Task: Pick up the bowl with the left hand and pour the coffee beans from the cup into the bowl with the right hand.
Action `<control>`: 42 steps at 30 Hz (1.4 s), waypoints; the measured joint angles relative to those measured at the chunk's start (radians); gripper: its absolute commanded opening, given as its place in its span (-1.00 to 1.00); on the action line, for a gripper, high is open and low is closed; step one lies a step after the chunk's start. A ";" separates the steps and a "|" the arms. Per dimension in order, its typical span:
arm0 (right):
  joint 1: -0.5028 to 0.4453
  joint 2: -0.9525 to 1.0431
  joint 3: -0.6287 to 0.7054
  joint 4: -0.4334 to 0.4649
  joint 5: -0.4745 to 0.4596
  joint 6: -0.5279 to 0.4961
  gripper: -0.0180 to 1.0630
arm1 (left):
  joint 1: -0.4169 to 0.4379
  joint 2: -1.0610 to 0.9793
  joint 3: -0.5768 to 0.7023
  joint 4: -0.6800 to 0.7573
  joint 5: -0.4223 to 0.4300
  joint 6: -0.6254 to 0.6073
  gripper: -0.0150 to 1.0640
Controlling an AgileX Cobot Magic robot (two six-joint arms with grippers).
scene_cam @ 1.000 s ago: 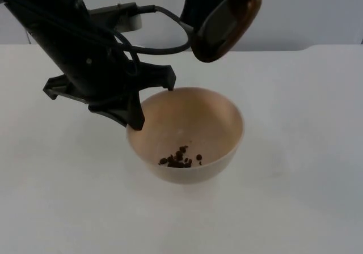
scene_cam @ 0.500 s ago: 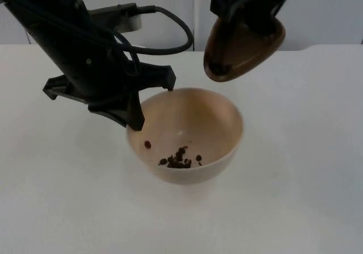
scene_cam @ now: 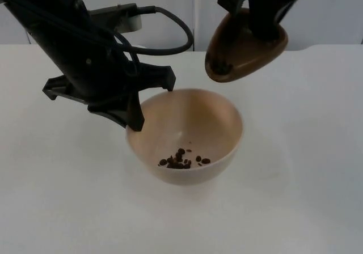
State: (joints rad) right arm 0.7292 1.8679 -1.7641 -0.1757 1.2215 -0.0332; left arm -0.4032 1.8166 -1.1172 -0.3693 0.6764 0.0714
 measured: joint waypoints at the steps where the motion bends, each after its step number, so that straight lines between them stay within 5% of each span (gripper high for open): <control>1: 0.000 0.000 0.000 0.000 0.000 0.000 -0.97 | 0.000 0.000 0.000 0.000 0.000 0.000 -0.98; 12: -0.123 0.000 0.000 0.197 -0.008 -0.069 -0.97 | 0.000 0.000 0.000 0.044 0.018 0.000 -0.98; 42: -0.263 0.152 0.000 0.202 -0.123 -0.008 -0.97 | 0.000 0.131 0.000 0.142 -0.072 0.000 -0.98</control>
State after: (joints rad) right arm 0.4661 2.0203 -1.7641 0.0265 1.0988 -0.0411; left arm -0.4032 1.9475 -1.1172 -0.2271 0.6046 0.0714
